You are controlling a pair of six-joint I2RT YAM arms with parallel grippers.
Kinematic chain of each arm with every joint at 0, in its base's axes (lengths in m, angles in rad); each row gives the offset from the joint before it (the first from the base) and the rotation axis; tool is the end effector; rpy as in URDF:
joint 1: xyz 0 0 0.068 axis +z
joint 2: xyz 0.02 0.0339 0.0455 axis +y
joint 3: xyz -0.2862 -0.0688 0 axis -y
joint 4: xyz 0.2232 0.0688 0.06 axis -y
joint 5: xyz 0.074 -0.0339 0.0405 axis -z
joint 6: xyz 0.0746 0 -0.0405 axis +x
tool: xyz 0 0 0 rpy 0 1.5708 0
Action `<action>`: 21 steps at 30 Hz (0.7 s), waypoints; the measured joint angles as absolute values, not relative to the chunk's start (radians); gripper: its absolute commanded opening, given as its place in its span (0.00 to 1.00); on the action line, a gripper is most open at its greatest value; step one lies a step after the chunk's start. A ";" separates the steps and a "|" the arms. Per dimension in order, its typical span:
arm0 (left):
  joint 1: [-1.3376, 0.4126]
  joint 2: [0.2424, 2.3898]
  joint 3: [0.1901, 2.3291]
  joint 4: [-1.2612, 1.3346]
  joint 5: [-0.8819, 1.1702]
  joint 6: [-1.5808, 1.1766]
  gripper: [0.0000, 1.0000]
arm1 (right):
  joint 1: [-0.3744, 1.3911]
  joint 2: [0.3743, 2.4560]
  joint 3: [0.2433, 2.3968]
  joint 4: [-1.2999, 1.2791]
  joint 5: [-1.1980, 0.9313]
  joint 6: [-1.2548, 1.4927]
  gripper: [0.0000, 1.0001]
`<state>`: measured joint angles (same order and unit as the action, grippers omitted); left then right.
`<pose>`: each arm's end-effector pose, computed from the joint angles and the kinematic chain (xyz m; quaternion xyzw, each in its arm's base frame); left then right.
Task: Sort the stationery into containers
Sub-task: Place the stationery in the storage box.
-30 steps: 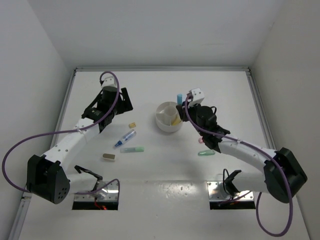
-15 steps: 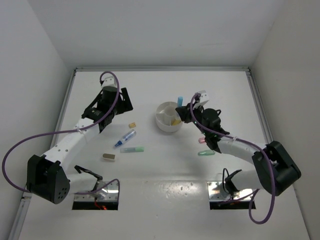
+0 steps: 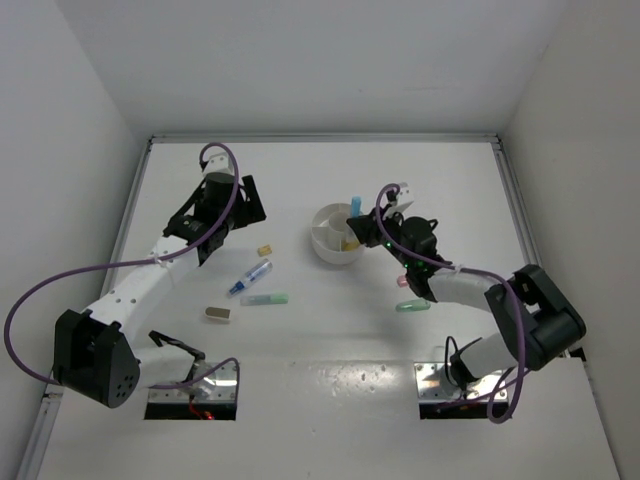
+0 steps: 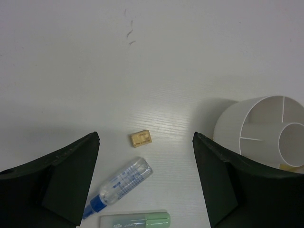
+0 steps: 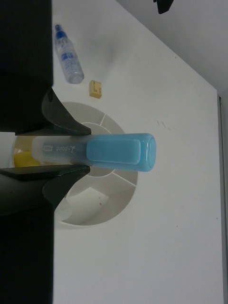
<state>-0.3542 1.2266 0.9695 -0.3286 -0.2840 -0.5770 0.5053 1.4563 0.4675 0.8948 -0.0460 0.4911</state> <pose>0.2660 -0.0761 0.3037 -0.1635 0.8594 -0.0987 0.4743 0.2678 0.1521 0.2304 -0.0207 0.7392 0.3365 0.5830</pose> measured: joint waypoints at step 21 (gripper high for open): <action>-0.354 1.227 0.970 -0.329 -0.278 -0.576 0.86 | 0.473 1.474 0.429 0.944 -0.106 0.498 0.41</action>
<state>-0.3542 1.2266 0.9695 -0.3286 -0.2775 -0.5762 0.4728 1.4742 0.4286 0.9436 -0.1062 0.4976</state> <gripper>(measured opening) 0.855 0.372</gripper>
